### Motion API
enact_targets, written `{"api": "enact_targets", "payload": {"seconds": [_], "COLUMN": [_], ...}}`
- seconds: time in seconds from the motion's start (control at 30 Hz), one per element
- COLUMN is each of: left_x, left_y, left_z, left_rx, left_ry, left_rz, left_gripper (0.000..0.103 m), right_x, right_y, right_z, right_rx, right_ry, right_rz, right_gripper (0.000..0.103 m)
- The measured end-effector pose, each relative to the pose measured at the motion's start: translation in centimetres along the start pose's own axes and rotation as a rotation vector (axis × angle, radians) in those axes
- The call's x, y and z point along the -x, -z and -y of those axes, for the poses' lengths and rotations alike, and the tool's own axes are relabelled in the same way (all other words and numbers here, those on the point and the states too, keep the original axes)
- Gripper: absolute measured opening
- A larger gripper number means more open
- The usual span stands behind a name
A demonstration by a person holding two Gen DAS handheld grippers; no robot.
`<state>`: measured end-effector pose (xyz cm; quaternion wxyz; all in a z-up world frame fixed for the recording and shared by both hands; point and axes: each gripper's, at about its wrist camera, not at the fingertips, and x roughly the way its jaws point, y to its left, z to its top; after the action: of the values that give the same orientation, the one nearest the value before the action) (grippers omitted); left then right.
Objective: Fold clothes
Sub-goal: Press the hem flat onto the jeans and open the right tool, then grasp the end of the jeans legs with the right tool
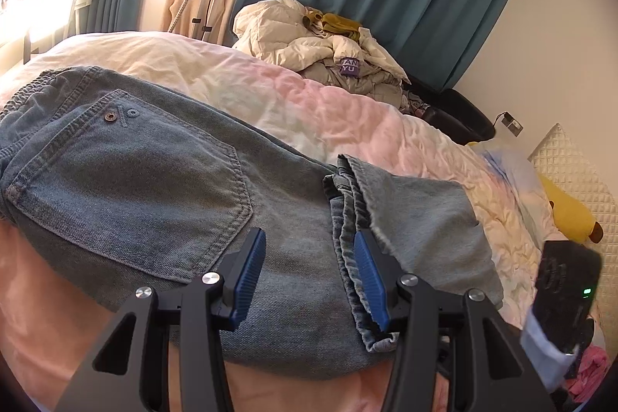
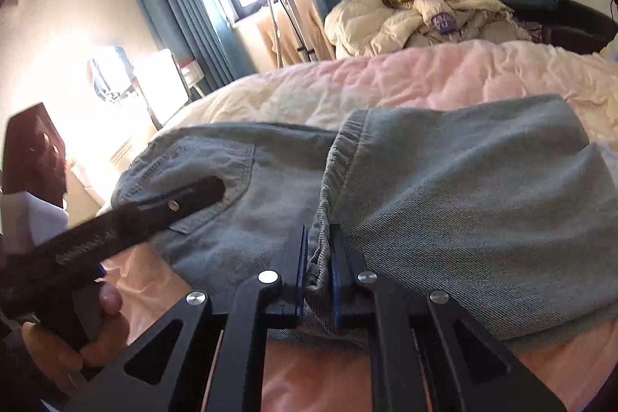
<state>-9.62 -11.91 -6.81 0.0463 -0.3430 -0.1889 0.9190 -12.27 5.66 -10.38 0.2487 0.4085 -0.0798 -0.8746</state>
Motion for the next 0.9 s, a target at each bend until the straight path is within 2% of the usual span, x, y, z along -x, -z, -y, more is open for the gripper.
{"api": "enact_targets", "payload": {"seconds": [0.07, 0.1, 0.23, 0.33, 0.37, 0.43, 0.53, 0.6, 0.67, 0.7, 0.83, 0.9], "left_x": [-0.2, -0.3, -0.8, -1.1, -1.1, -0.9, -0.7, -0.3, 0.0, 0.0, -1.5, -2.9], "left_y": [0.1, 0.1, 0.3, 0.4, 0.5, 0.6, 0.9, 0.9, 1.0, 1.2, 2.1, 2.9], "left_z": [0.1, 0.2, 0.3, 0.2, 0.2, 0.6, 1.6, 2.9, 4.4, 5.3, 7.8, 8.3], "left_rx": [-0.009, -0.013, -0.025, -0.022, -0.023, -0.039, -0.059, -0.083, -0.119, -0.143, -0.228, -0.273], "left_ry": [-0.005, -0.009, -0.023, -0.021, -0.015, -0.002, 0.030, 0.086, 0.133, 0.141, 0.143, 0.097], "left_rz": [-0.007, -0.012, -0.029, -0.039, -0.040, -0.037, -0.035, -0.021, -0.010, -0.006, -0.034, -0.066], "left_gripper": [0.049, 0.049, 0.049, 0.049, 0.049, 0.049, 0.049, 0.049, 0.049, 0.049, 0.049, 0.049], "right_x": [-1.8, -1.9, 0.5, 3.5, 4.5, 6.7, 9.1, 10.3, 10.2, 9.6, 7.0, 6.4], "right_y": [0.8, 0.8, -0.3, -1.4, -2.0, -3.1, -4.4, -4.4, -3.7, -3.3, -2.4, -2.2], "right_z": [1.2, 1.6, 2.2, 3.7, 4.6, 6.8, 11.9, 16.0, 19.9, 21.7, 25.7, 26.4], "right_rx": [-0.054, -0.082, -0.129, -0.166, -0.172, -0.185, -0.238, -0.312, -0.401, -0.448, -0.498, -0.505], "right_ry": [-0.020, -0.040, -0.089, -0.131, -0.123, -0.093, 0.000, 0.071, 0.073, 0.066, 0.029, 0.012], "right_rz": [-0.071, -0.077, -0.074, -0.078, -0.076, -0.065, -0.040, -0.025, -0.028, -0.056, -0.125, -0.143], "right_gripper": [0.013, 0.017, 0.019, 0.036, 0.043, 0.048, 0.064, 0.067, 0.071, 0.071, 0.071, 0.071]}}
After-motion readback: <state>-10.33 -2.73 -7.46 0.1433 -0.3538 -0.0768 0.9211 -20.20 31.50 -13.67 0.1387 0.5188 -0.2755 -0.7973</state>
